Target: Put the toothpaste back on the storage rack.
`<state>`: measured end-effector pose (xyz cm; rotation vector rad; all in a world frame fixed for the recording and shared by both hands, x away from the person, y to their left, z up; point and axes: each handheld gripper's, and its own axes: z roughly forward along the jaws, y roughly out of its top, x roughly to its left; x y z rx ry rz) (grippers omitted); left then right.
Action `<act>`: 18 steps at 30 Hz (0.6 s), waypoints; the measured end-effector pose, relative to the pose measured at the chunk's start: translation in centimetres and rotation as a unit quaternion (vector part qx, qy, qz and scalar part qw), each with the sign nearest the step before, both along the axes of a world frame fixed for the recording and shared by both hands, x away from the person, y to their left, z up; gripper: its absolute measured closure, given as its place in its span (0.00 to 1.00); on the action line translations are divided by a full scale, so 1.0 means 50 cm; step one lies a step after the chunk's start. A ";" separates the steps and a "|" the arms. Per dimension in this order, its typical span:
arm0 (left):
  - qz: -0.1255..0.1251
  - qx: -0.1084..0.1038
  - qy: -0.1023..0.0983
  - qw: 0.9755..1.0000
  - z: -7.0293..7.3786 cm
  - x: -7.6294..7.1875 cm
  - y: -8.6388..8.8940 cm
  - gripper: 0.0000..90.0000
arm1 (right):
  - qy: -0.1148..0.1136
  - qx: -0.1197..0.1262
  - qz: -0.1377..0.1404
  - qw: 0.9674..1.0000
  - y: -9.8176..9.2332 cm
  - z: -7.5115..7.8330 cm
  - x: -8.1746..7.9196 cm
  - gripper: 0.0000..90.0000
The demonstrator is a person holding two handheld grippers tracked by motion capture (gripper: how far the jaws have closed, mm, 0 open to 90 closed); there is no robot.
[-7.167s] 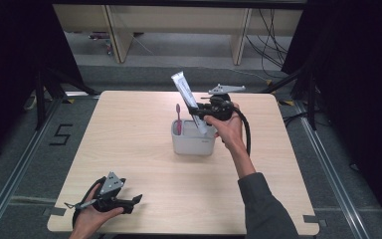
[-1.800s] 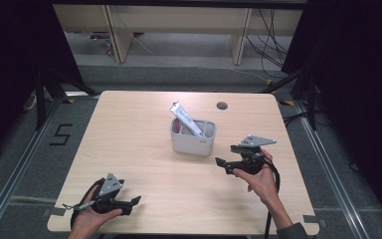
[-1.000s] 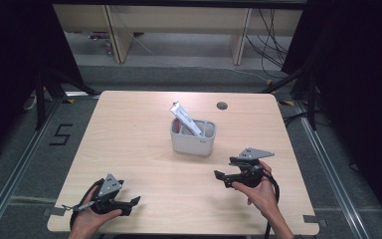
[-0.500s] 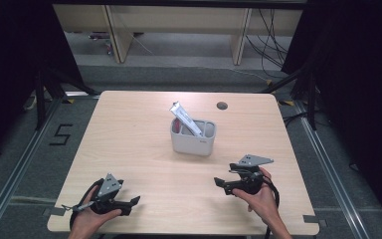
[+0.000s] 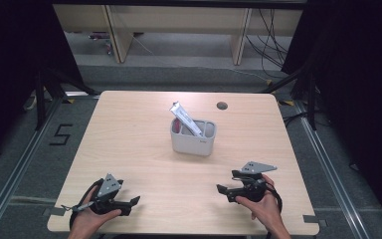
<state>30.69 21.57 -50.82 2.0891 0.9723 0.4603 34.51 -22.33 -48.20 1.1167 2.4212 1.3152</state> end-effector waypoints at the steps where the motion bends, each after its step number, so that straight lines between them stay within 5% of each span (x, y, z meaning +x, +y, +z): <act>1: -0.002 0.001 0.002 1.000 0.001 0.000 0.001 0.18 | 0.013 0.003 -0.015 1.000 0.000 0.001 -0.009 0.20; 7: -0.001 0.004 -0.003 1.000 0.001 0.001 0.002 0.18 | 0.003 -0.001 -0.014 1.000 -0.014 -0.007 -0.018 0.20; 9: 0.000 0.002 -0.005 1.000 0.000 0.001 0.002 0.18 | 0.015 0.000 -0.021 1.000 -0.016 -0.007 -0.025 0.20; 10: -0.002 -0.002 -0.001 1.000 0.001 0.000 0.001 0.18 | 0.001 -0.004 -0.016 1.000 -0.019 -0.010 -0.023 0.20; 11: -0.001 -0.002 -0.001 1.000 0.000 0.000 0.001 0.18 | 0.017 0.007 -0.020 1.000 -0.018 -0.011 -0.029 0.20; 12: 0.000 -0.001 0.000 1.000 0.000 0.000 0.001 0.18 | 0.003 -0.001 -0.016 1.000 -0.022 -0.012 -0.027 0.20; 18: -0.001 -0.003 -0.002 1.000 -0.001 0.000 0.001 0.18 | 0.018 0.001 -0.021 1.000 -0.028 -0.014 -0.042 0.19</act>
